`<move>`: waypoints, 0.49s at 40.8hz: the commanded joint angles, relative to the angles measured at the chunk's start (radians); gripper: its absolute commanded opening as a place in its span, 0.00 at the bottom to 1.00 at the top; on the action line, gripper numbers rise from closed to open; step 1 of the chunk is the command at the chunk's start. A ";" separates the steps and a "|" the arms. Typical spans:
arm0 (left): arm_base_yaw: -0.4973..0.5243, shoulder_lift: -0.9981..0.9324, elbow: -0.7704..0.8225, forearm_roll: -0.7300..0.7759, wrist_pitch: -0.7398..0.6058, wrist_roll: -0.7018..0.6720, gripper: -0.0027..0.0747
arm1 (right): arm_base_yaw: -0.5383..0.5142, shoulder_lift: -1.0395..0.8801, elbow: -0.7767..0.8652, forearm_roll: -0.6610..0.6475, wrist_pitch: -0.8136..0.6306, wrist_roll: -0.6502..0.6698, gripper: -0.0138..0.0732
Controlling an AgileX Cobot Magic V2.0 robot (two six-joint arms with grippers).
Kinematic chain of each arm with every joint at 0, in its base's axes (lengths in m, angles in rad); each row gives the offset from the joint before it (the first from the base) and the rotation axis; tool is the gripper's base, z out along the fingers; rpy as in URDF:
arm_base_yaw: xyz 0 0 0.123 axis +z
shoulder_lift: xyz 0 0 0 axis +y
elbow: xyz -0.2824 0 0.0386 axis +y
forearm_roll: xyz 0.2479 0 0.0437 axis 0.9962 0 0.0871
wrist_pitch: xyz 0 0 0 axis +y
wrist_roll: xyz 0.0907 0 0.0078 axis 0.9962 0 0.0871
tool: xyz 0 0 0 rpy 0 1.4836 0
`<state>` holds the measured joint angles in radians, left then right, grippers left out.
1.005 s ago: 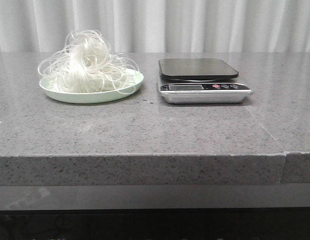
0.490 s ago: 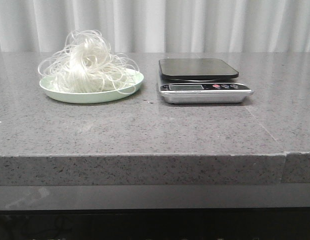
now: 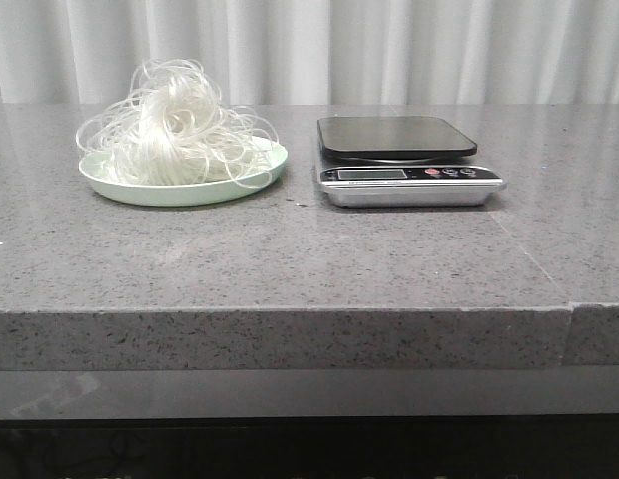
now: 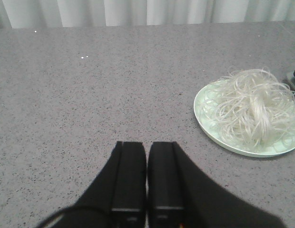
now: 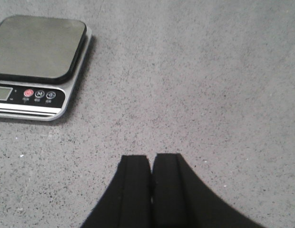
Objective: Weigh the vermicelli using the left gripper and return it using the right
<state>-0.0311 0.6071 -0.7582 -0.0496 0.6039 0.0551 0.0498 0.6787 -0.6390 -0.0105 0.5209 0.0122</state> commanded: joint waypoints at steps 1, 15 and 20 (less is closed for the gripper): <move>-0.006 0.033 -0.028 -0.011 -0.083 -0.007 0.22 | -0.005 0.029 -0.026 -0.011 -0.055 0.000 0.37; -0.016 0.114 -0.033 -0.015 -0.147 0.014 0.71 | -0.005 0.052 -0.026 -0.011 -0.086 0.000 0.79; -0.076 0.176 -0.062 -0.063 -0.154 0.067 0.74 | -0.005 0.052 -0.026 -0.011 -0.092 0.000 0.78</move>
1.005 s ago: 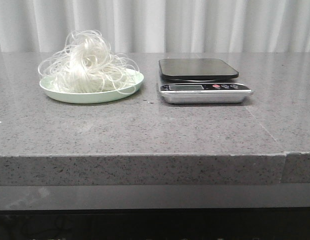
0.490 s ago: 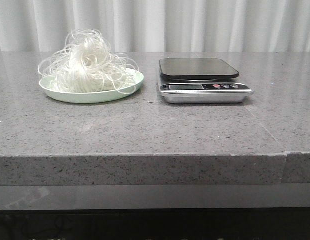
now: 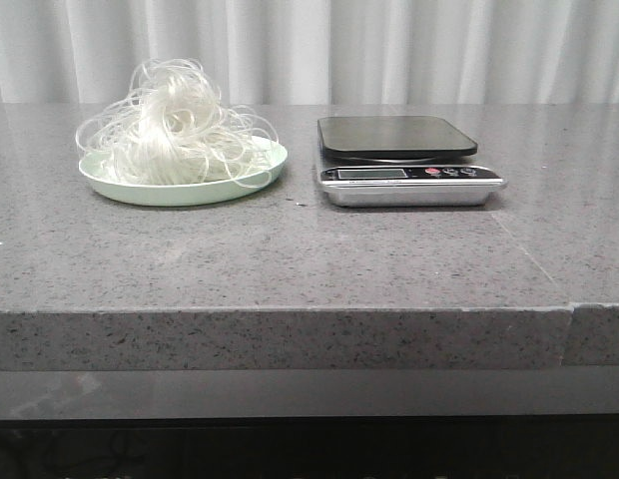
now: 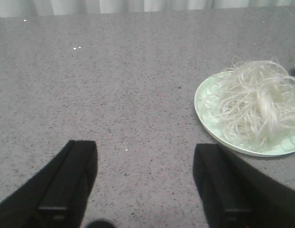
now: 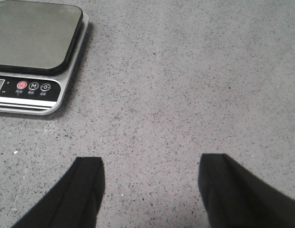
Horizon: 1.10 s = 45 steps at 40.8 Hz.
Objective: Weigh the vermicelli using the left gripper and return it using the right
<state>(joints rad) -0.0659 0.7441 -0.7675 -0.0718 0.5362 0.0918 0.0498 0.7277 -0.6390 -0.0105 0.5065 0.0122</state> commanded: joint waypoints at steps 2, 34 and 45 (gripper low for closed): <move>-0.079 0.070 -0.070 -0.052 -0.091 0.041 0.73 | -0.005 0.003 -0.026 -0.011 -0.084 0.000 0.78; -0.348 0.756 -0.388 -0.051 -0.260 0.041 0.71 | -0.005 0.003 -0.026 -0.011 -0.082 0.000 0.78; -0.348 0.869 -0.420 -0.051 -0.279 0.041 0.70 | -0.005 0.003 -0.026 -0.011 -0.082 0.000 0.78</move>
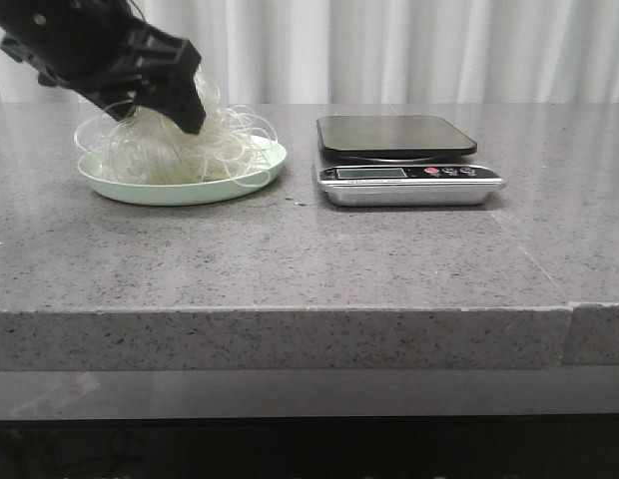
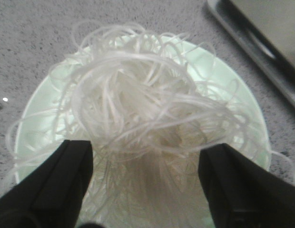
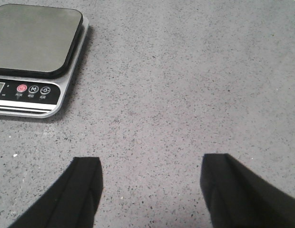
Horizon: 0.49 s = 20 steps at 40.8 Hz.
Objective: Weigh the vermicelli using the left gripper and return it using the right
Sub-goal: 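Lower the left gripper onto the vermicelli pile and grasp it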
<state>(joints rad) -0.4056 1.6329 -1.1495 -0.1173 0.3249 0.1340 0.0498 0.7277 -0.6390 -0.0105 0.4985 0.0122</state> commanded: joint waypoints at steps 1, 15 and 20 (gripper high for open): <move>-0.008 -0.013 -0.038 -0.006 -0.067 -0.001 0.69 | -0.005 0.003 -0.026 -0.011 -0.074 0.000 0.78; -0.008 0.000 -0.038 -0.009 -0.066 -0.001 0.32 | -0.005 0.003 -0.026 -0.011 -0.074 0.000 0.78; -0.008 -0.010 -0.043 -0.018 -0.046 -0.001 0.22 | -0.005 0.003 -0.026 -0.011 -0.074 0.000 0.78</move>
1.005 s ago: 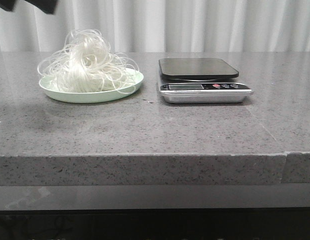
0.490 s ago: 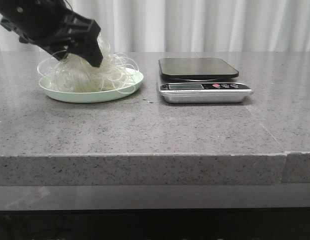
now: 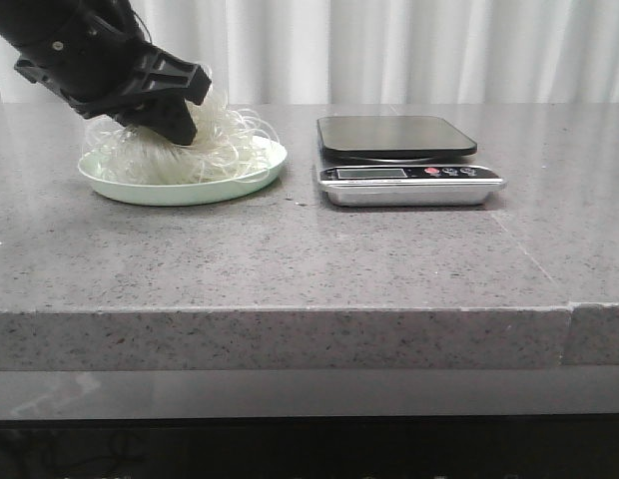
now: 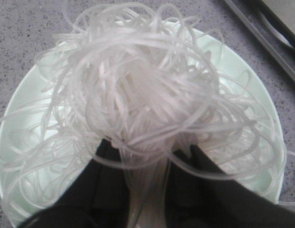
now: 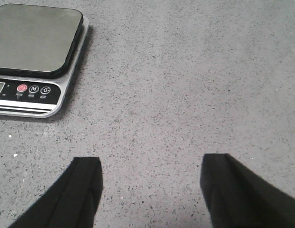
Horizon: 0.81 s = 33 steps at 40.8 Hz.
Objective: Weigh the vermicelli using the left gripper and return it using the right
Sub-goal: 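Lower the left gripper onto the vermicelli pile and grasp it, then lift the vermicelli with the left gripper and place it on the scale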
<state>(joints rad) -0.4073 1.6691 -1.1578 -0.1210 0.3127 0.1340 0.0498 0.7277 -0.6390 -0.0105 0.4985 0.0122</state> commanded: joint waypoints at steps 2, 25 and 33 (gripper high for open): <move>-0.006 -0.056 -0.047 -0.021 -0.015 -0.001 0.22 | -0.005 0.003 -0.026 -0.011 -0.074 0.000 0.78; -0.016 -0.174 -0.346 -0.152 0.066 -0.001 0.22 | -0.005 0.003 -0.026 -0.011 -0.074 0.000 0.78; -0.092 -0.165 -0.392 -0.152 -0.109 0.001 0.22 | -0.005 0.003 -0.026 -0.011 -0.074 0.000 0.78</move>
<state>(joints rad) -0.4571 1.5482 -1.4972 -0.2442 0.3845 0.1340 0.0498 0.7277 -0.6390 -0.0105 0.4985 0.0122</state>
